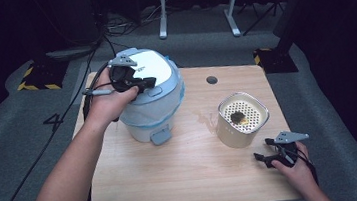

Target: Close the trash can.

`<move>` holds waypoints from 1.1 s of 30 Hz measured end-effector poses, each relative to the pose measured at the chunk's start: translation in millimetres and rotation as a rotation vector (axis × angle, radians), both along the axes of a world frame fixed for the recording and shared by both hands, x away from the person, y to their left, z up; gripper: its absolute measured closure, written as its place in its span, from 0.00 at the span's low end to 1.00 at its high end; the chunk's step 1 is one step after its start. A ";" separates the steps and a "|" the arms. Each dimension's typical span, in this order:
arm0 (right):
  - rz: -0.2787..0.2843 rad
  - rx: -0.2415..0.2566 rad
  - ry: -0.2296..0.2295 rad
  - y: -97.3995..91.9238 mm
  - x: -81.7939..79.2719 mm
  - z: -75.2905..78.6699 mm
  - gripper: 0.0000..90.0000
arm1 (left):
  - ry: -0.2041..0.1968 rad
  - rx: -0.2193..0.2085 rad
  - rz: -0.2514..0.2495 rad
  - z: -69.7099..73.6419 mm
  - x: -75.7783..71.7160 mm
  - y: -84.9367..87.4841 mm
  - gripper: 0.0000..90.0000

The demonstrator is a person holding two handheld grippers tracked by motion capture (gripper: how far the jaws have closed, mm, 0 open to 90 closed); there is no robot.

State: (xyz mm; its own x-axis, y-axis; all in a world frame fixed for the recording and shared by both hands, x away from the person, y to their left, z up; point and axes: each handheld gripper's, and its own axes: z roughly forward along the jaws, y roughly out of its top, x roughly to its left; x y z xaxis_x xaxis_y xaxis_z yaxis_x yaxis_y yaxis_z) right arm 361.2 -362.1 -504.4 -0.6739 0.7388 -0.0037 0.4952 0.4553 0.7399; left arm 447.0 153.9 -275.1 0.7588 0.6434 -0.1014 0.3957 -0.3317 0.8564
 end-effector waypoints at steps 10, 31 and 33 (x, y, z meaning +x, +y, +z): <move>0.000 0.000 0.000 0.0 0.1 0.0 0.20 | -0.117 -0.148 0.029 11.3 -18.9 10.7 0.59; 0.000 0.000 0.000 0.1 0.0 0.0 0.20 | -0.151 -0.056 -0.065 -32.1 -98.2 5.3 0.43; 0.000 -0.001 0.000 0.1 0.0 0.0 0.20 | -0.136 -0.063 -0.070 -44.8 -101.6 5.9 0.43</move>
State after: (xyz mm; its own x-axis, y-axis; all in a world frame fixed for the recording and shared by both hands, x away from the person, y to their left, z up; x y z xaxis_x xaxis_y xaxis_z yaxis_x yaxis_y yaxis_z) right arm 361.2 -362.0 -504.4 -0.6740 0.7387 -0.0039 0.4954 0.4559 0.7394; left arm 345.4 159.9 -319.9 0.8109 0.5843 -0.0330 0.2523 -0.2982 0.9205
